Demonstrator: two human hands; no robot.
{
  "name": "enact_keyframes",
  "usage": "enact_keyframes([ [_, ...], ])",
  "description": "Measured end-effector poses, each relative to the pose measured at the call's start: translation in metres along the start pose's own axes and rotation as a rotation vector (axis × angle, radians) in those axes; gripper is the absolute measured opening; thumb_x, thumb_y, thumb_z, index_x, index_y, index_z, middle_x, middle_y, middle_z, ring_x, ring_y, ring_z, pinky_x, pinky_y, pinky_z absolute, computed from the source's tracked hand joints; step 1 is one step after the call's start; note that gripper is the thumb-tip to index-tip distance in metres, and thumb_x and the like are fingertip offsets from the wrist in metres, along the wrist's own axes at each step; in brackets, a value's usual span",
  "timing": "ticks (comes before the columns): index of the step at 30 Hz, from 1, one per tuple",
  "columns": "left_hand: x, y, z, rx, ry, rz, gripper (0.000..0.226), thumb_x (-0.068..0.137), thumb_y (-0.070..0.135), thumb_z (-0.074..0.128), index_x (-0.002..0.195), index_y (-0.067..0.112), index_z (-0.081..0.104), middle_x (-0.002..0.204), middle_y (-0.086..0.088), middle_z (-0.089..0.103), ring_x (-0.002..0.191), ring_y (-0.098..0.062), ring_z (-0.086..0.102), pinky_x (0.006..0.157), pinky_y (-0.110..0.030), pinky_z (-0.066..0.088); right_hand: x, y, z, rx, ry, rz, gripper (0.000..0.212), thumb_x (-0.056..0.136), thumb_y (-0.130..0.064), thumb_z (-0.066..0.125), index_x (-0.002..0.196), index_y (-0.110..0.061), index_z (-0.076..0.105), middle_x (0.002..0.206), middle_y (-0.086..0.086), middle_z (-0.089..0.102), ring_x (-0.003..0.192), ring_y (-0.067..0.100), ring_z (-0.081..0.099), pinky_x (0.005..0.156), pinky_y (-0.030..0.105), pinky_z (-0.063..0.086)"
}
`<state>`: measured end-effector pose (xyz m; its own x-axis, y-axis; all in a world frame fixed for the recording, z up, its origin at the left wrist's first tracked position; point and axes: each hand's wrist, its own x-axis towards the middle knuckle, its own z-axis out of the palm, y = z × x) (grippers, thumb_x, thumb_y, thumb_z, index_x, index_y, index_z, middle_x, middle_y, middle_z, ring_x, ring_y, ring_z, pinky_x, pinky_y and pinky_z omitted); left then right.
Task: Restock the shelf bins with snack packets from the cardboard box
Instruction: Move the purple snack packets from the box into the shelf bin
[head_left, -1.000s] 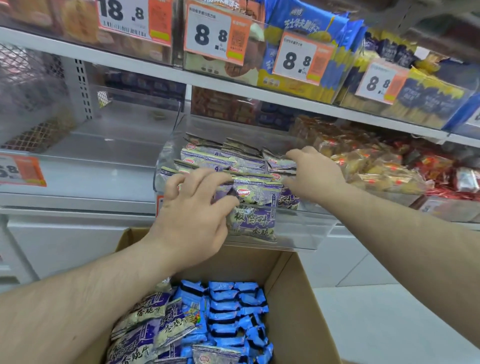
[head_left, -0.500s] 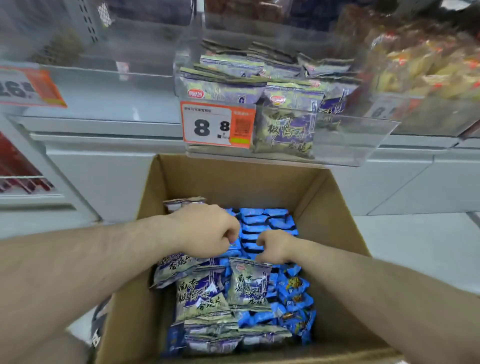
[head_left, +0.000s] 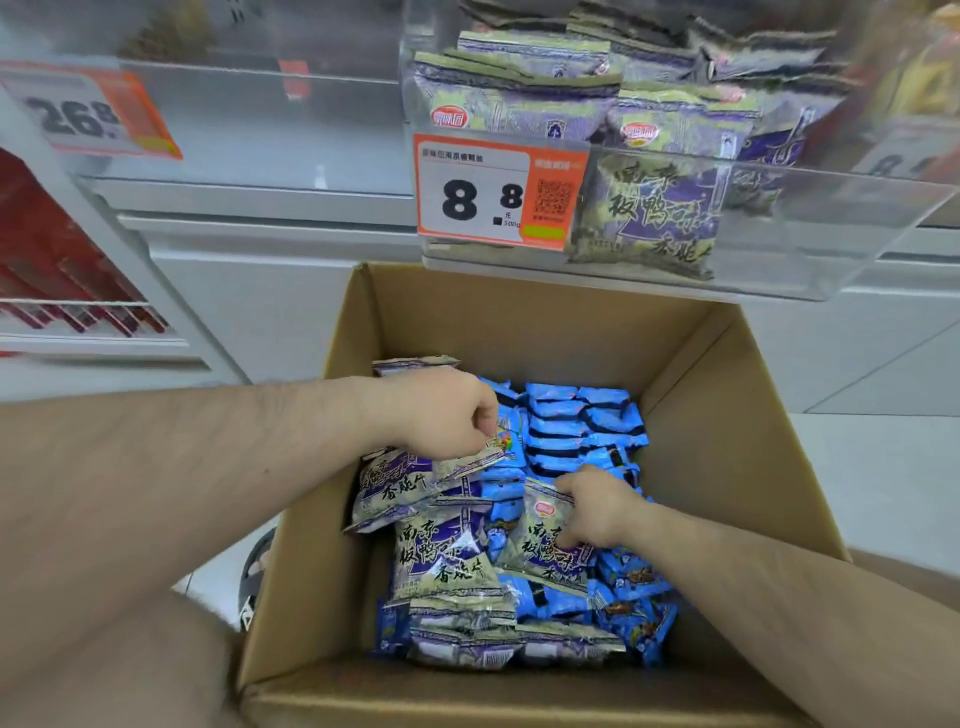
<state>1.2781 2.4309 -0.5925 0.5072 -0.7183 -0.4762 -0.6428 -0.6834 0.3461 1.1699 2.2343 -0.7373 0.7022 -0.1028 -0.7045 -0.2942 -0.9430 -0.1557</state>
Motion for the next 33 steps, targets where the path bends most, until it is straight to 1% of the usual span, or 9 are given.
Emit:
enact_keyframes([
  [5,-0.001,-0.011,-0.01,-0.083,0.045,-0.051,0.013,0.087,0.026,0.06,0.1,0.027,0.062,0.088,0.014,0.061,0.087,-0.013,0.062,0.083,-0.029,0.051,-0.017,0.014,-0.045,0.086,0.139,-0.039,0.047,0.08,-0.035,0.077,0.117,-0.011,0.06,0.102,0.009,0.068,0.092,0.028,0.065,0.077,0.037,0.055],
  [10,-0.008,-0.008,-0.017,-0.362,0.051,-0.069,0.063,0.077,0.046,0.076,0.129,0.025,0.046,0.113,0.009,0.058,0.098,-0.011,0.059,0.09,-0.024,0.046,-0.041,-0.028,-0.096,0.884,0.042,-0.33,0.036,0.076,-0.017,0.082,0.105,-0.003,0.065,0.097,0.027,0.068,0.08,0.031,0.061,0.072,0.046,0.049],
  [13,-0.016,-0.014,-0.022,-0.622,-0.084,-0.092,0.053,0.075,0.027,0.083,0.119,0.014,0.056,0.105,-0.002,0.072,0.092,-0.022,0.071,0.087,-0.039,0.056,-0.041,-0.053,-0.099,1.297,-0.191,-0.457,0.048,0.074,-0.02,0.076,0.117,-0.003,0.062,0.109,0.021,0.064,0.098,0.033,0.059,0.093,0.051,0.044],
  [16,-0.024,-0.024,-0.032,-0.519,-0.044,-0.116,0.047,0.074,0.022,0.083,0.113,0.014,0.058,0.099,-0.003,0.074,0.086,-0.022,0.073,0.081,-0.044,0.059,-0.024,-0.055,-0.071,1.582,-0.282,-0.208,0.037,0.084,-0.036,0.056,0.111,-0.012,0.064,0.11,0.012,0.066,0.101,0.029,0.06,0.091,0.044,0.044],
  [19,-0.027,-0.031,-0.037,-0.337,0.091,-0.146,0.046,0.073,0.029,0.084,0.108,0.018,0.057,0.098,0.004,0.07,0.086,-0.015,0.069,0.079,-0.034,0.056,-0.01,-0.064,-0.023,1.109,-0.124,0.257,0.05,0.093,-0.05,0.049,0.122,-0.01,0.055,0.11,0.011,0.065,0.087,0.023,0.062,0.08,0.034,0.044],
  [22,-0.028,-0.035,-0.039,-0.328,0.145,-0.164,0.046,0.072,0.032,0.085,0.106,0.019,0.057,0.098,0.007,0.069,0.089,-0.013,0.066,0.081,-0.032,0.053,-0.016,-0.091,0.004,0.757,-0.357,0.314,0.079,0.085,-0.069,0.052,0.143,-0.017,0.038,0.13,0.011,0.056,0.093,0.022,0.06,0.084,0.036,0.047],
  [24,-0.028,-0.036,-0.039,-0.347,0.122,-0.167,0.045,0.071,0.031,0.085,0.105,0.019,0.058,0.098,0.006,0.07,0.09,-0.014,0.067,0.085,-0.035,0.054,-0.019,-0.107,0.011,0.728,-0.341,0.26,0.086,0.082,-0.068,0.058,0.146,-0.015,0.035,0.139,0.012,0.051,0.1,0.023,0.057,0.087,0.037,0.05],
  [28,-0.024,-0.037,-0.037,-0.359,0.13,-0.131,0.046,0.073,0.034,0.084,0.108,0.018,0.059,0.1,0.005,0.07,0.093,-0.015,0.067,0.088,-0.036,0.053,-0.02,-0.113,0.014,0.842,-0.2,0.233,0.077,0.084,-0.034,0.075,0.142,-0.001,0.036,0.141,0.015,0.05,0.119,0.029,0.055,0.096,0.038,0.051],
  [33,-0.011,-0.039,-0.034,-0.498,0.207,-0.077,0.035,0.082,0.039,0.073,0.109,0.021,0.059,0.1,0.006,0.072,0.089,-0.012,0.069,0.088,-0.036,0.055,-0.039,-0.06,-0.028,0.971,-0.146,0.211,0.079,0.078,-0.023,0.081,0.141,-0.003,0.038,0.124,0.01,0.049,0.082,0.016,0.047,0.062,0.025,0.039],
])
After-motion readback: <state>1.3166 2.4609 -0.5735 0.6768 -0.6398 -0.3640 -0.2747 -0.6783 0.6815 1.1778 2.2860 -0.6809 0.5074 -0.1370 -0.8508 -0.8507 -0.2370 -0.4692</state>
